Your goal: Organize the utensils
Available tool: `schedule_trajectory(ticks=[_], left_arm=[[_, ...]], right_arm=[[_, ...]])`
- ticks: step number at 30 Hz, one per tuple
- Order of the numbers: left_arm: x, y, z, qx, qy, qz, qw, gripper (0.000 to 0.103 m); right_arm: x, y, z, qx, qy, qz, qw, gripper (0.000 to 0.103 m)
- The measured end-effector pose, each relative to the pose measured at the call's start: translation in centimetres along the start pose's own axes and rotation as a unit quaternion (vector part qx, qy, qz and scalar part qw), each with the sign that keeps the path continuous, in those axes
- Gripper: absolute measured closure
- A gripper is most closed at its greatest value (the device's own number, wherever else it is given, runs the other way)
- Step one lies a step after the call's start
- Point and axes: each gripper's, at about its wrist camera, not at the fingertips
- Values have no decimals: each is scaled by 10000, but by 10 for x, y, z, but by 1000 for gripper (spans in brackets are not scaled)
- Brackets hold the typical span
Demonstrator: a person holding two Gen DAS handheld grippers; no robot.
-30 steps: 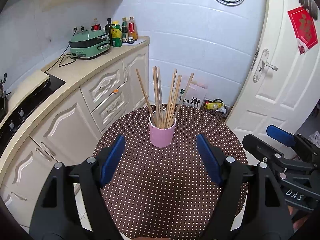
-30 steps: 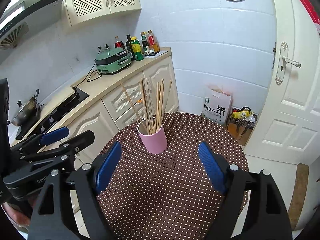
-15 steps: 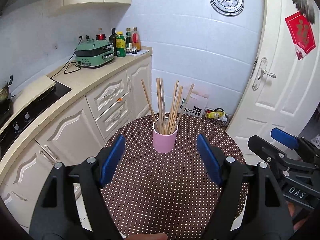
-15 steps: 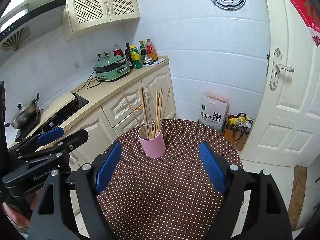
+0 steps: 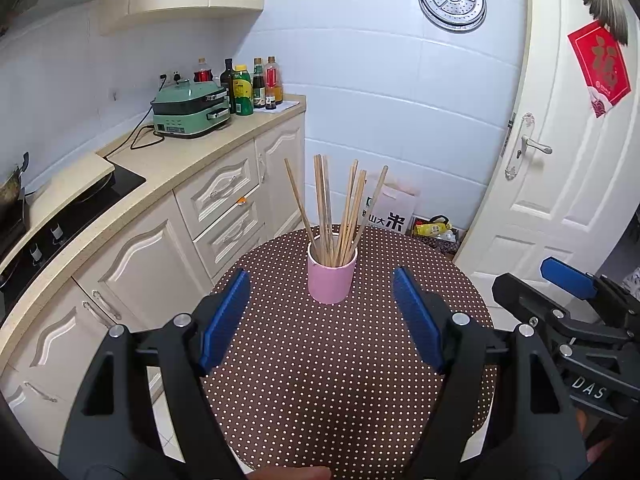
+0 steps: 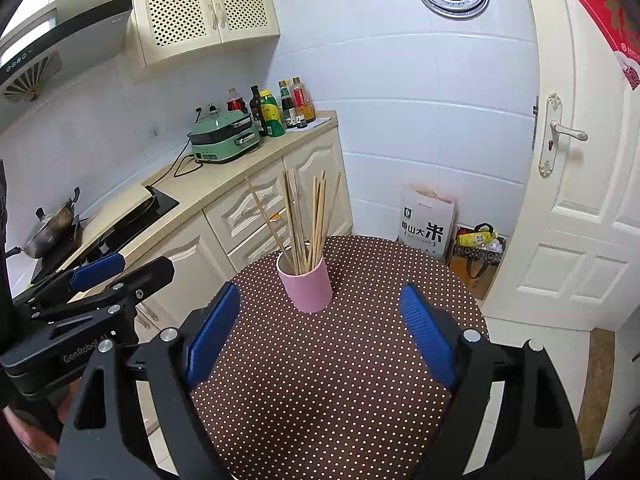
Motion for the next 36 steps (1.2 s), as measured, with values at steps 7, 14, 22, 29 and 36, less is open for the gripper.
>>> schedule_trajectory(ticks=[7, 14, 22, 29, 36], left_arm=[[-1, 1, 1, -31, -32, 30, 10000, 30], [1, -1, 2, -31, -41, 20, 10000, 30], [2, -4, 4, -12, -58, 1, 10000, 30], [2, -6, 5, -7, -81, -32, 10000, 30], [3, -7, 6, -16, -75, -22, 10000, 30]], right_arm=[[1, 0, 1, -56, 3, -6, 10000, 24], [1, -2, 3, -49, -6, 0, 10000, 23], [0, -2, 5, -80, -20, -27, 10000, 20], [0, -1, 5, -92, -16, -42, 9999, 20], [0, -3, 5, -65, -2, -18, 10000, 20]])
Point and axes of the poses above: each gripper's, at about its wrist camera, not at the fingertips, and y roughly against the way its jaws point, x to its left, z to its top, and after that the axes turned 4 degrees about x, right-handed
